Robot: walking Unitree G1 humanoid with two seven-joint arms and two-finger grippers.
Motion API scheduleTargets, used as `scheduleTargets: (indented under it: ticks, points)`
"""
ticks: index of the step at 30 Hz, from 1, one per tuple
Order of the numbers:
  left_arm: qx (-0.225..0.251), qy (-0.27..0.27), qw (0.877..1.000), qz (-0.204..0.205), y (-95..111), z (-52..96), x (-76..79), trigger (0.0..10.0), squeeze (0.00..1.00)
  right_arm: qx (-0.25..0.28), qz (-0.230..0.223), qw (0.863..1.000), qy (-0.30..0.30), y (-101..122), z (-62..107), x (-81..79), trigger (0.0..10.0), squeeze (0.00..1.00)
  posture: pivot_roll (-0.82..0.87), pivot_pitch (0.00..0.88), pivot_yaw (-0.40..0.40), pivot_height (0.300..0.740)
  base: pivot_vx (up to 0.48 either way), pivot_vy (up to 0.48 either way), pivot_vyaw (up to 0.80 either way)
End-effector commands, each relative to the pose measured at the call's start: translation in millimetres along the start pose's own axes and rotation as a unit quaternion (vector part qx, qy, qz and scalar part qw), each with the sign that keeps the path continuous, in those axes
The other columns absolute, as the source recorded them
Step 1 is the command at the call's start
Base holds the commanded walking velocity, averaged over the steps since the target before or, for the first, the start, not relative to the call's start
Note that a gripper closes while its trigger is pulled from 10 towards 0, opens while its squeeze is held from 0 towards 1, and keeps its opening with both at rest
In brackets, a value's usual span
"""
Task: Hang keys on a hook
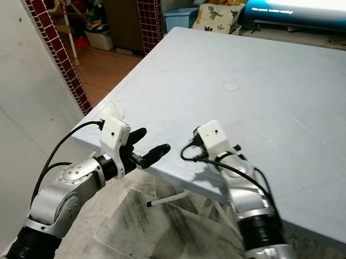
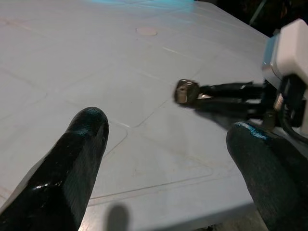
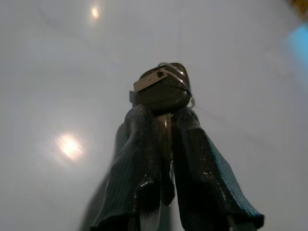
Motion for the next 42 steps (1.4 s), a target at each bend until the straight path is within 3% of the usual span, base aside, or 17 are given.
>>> scheduleTargets:
  ticks: [1, 2, 4, 5, 8, 10, 14, 19, 25, 27, 29, 30, 31, 33, 34, 38, 42]
  points:
    - [0.002, 0.001, 1.000, -0.005, 2.7, -1.3, -3.6, 10.0, 0.00, 0.020, 0.083, 0.996, 0.011, 14.5, 1.3, 0.1, 0.0, 0.00, -0.01, 0.037, 0.147, 0.740, 0.000, 0.000, 0.00]
    - [0.002, -0.001, 1.000, -0.005, 2.9, -1.7, -2.8, 10.0, 0.00, 0.016, 0.137, 0.990, 0.020, 14.7, 3.8, 1.3, 0.0, 0.00, -0.01, 0.037, 0.147, 0.740, 0.000, 0.000, 0.00]
    - [0.002, -0.002, 1.000, -0.005, 3.0, -1.8, -2.4, 10.0, 0.00, 0.013, 0.167, 0.986, 0.024, 14.6, 5.3, 1.7, 0.0, 0.00, -0.01, 0.037, 0.147, 0.740, 0.000, 0.000, 0.00]
    - [0.002, -0.002, 1.000, -0.006, 2.9, -1.9, -2.6, 10.0, 0.00, 0.015, 0.218, 0.976, 0.018, 16.0, 6.5, 3.1, 0.0, 0.00, -0.01, 0.033, 0.150, 0.740, 0.000, 0.000, 0.00]
    - [0.001, -0.003, 1.000, -0.007, 3.3, -2.0, -4.2, 10.0, 0.00, 0.035, 0.270, 0.962, 0.028, 22.3, 10.4, 1.0, 0.0, 0.00, -0.01, 0.029, 0.153, 0.740, 0.000, 0.000, 0.00]
    - [0.001, -0.003, 1.000, -0.008, 3.6, -2.2, -4.6, 10.0, 0.00, 0.043, 0.273, 0.961, 0.028, 24.1, 11.2, 0.8, 0.0, 0.00, -0.01, 0.028, 0.151, 0.740, 0.000, 0.000, 0.00]
    - [0.003, -0.002, 1.000, -0.008, 3.8, -3.3, -4.6, 10.0, 0.00, 0.071, 0.253, 0.965, -0.005, 33.1, 13.5, 9.5, 0.0, 0.00, -0.02, 0.026, 0.147, 0.740, 0.000, 0.000, 0.00]
    - [0.004, -0.004, 1.000, -0.007, 2.5, -4.1, -1.6, 10.0, 0.00, 0.119, 0.188, 0.969, -0.106, 52.9, 18.7, 36.9, 0.0, 0.00, -0.02, 0.022, 0.142, 0.740, 0.000, 0.000, 0.00]
    - [0.005, -0.002, 1.000, -0.006, 2.6, -3.7, -3.2, 10.0, 0.00, 0.122, 0.140, 0.970, -0.156, 52.6, 24.6, 50.6, 0.0, 0.00, -0.02, 0.022, 0.142, 0.740, 0.000, 0.000, 0.00]
    - [0.005, -0.002, 1.000, -0.007, 2.8, -4.1, -3.4, 10.0, 0.00, 0.119, 0.115, 0.970, -0.176, 51.1, 25.5, 53.9, 0.0, 0.00, -0.02, 0.019, 0.144, 0.740, 0.000, 0.000, 0.00]
    - [0.006, -0.003, 1.000, -0.007, 3.2, -5.0, -3.4, 10.0, 0.00, 0.110, 0.054, 0.974, -0.188, 45.5, 24.7, 54.9, 0.0, 0.00, -0.02, 0.019, 0.144, 0.740, 0.000, 0.000, 0.00]
    - [0.006, -0.004, 1.000, -0.007, 3.5, -5.6, -3.1, 10.0, 0.00, 0.096, -0.015, 0.977, -0.191, 37.3, 22.7, 51.8, 4.7, 0.00, -0.02, 0.018, 0.146, 0.740, 0.000, 0.000, 0.00]
    - [0.006, -0.005, 1.000, -0.007, 3.5, -5.7, -2.8, 10.0, 0.00, 0.092, -0.041, 0.976, -0.192, 34.5, 22.0, 49.9, 10.0, 0.00, -0.02, 0.018, 0.146, 0.740, 0.000, 0.000, 0.00]
    - [0.006, -0.005, 1.000, -0.007, 3.4, -5.7, -2.5, 10.0, 0.00, 0.089, -0.078, 0.974, -0.191, 31.1, 21.2, 46.5, 10.0, 0.00, -0.02, 0.018, 0.146, 0.740, 0.000, 0.000, 0.00]
    - [0.005, -0.006, 1.000, -0.006, 3.0, -6.0, -1.9, 10.0, 0.00, 0.079, -0.137, 0.969, -0.188, 24.8, 19.9, 39.2, 10.0, 0.00, -0.03, 0.018, 0.145, 0.740, 0.000, 0.000, 0.00]
    - [0.004, -0.008, 1.000, -0.006, 2.4, -6.0, -1.6, 10.0, 0.00, 0.060, -0.222, 0.956, -0.181, 15.5, 16.7, 21.1, 10.0, 0.00, -0.02, 0.017, 0.146, 0.740, 0.000, 0.000, 0.00]
    - [0.004, -0.009, 1.000, -0.006, 2.8, -6.3, -2.0, 10.0, 0.00, 0.052, -0.236, 0.956, -0.168, 13.4, 12.6, 11.8, 10.0, 0.00, -0.02, 0.018, 0.148, 0.740, 0.000, 0.000, 0.00]
Point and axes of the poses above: a point about 5 cm out from each wrist's last joint towards the gripper, its own z axis pointing back from the gripper into the wrist, its own y axis along the axis of the wrist's last joint, x = y × z, the point moved 1 cm from there along -z, pointing out of the wrist towards the gripper, and after that the axes turned 5 degrees about -z, right-handed, at the moved point
